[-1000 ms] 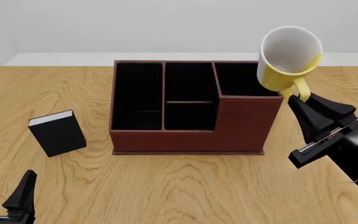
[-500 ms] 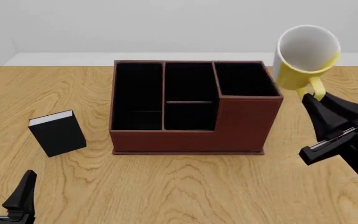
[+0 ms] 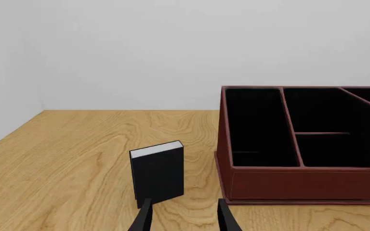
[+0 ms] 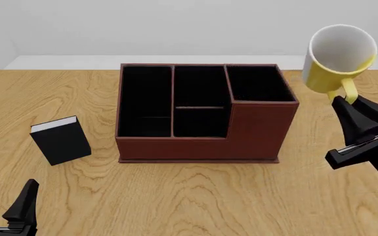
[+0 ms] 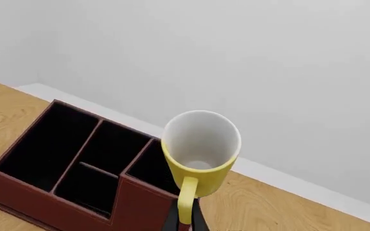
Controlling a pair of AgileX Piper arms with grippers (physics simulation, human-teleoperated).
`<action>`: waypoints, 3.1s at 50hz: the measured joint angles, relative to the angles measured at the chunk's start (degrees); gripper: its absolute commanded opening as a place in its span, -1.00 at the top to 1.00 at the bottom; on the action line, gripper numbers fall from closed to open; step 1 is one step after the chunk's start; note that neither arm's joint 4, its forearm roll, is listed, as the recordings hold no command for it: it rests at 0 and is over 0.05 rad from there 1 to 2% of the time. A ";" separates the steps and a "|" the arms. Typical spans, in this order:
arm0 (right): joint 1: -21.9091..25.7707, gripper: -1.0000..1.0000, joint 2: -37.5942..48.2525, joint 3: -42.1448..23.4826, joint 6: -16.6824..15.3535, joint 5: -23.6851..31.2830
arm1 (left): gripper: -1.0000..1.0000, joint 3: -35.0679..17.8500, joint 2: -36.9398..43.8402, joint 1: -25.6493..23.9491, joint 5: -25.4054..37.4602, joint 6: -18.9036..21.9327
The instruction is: Pick up the yellow and white mug and place it to the right of the caddy.
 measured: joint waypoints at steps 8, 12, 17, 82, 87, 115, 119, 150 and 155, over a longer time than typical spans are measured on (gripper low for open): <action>-1.29 1.00 -0.02 0.00 0.22 0.11 | -1.00 0.00 0.00 0.00 0.00 0.00; -2.02 1.00 0.05 0.04 0.32 0.08 | -1.00 0.00 0.00 0.00 0.00 0.00; -3.06 1.00 0.19 0.11 0.51 0.00 | -1.00 0.00 0.00 0.00 0.00 0.00; -11.85 1.00 14.12 6.87 6.54 -14.00 | -1.00 0.00 0.00 0.00 0.00 0.00; -12.16 1.00 15.09 7.70 6.61 -15.22 | -1.00 0.00 0.00 0.00 0.00 0.00; -13.86 1.00 20.02 11.36 6.85 -21.09 | -1.00 0.00 0.00 0.00 0.00 0.00; -14.07 1.00 20.95 11.85 6.94 -22.13 | -1.00 0.00 0.00 0.00 0.00 0.00; -15.59 1.00 29.82 15.31 7.49 -31.46 | -1.00 0.00 0.00 0.00 0.00 0.00; -15.77 1.00 31.35 15.68 7.53 -32.94 | -1.00 0.00 0.00 0.00 0.00 0.00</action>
